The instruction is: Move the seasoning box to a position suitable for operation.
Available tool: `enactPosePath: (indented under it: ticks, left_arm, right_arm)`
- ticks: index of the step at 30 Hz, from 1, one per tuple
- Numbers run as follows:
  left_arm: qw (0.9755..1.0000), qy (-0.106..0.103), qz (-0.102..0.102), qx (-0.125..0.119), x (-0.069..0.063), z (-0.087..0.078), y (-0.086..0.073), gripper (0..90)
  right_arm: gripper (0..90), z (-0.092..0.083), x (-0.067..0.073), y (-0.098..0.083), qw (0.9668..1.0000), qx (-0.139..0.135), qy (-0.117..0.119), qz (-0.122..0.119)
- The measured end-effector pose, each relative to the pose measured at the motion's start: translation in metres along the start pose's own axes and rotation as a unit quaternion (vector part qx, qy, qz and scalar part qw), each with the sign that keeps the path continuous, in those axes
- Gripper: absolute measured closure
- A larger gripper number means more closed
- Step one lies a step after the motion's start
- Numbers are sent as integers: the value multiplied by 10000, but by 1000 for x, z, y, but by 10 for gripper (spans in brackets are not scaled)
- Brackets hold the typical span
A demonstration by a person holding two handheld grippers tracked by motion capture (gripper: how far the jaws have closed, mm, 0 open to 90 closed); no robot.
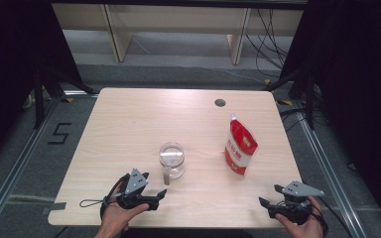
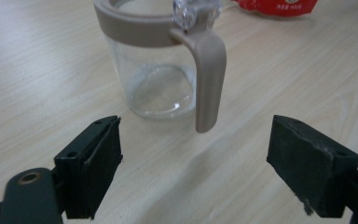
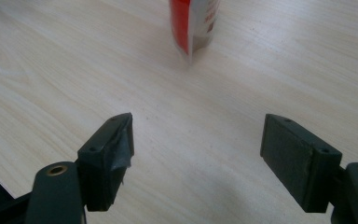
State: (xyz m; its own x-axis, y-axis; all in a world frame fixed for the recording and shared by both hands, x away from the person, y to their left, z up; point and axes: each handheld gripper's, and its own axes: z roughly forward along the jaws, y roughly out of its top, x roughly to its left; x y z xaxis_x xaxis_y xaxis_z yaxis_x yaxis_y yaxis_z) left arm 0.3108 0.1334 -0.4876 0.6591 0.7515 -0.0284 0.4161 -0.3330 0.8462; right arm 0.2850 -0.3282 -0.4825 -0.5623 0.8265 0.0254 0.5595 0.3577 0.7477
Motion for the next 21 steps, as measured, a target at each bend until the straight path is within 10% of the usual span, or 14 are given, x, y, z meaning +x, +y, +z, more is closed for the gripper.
enactPosePath:
  ticks: [21]
  left_arm:
    - [9988, 319, 377, -49, -11, 31, 16, 477]
  right_arm:
    - [266, -2, 1, -1, 9999, 106, -53, -14]
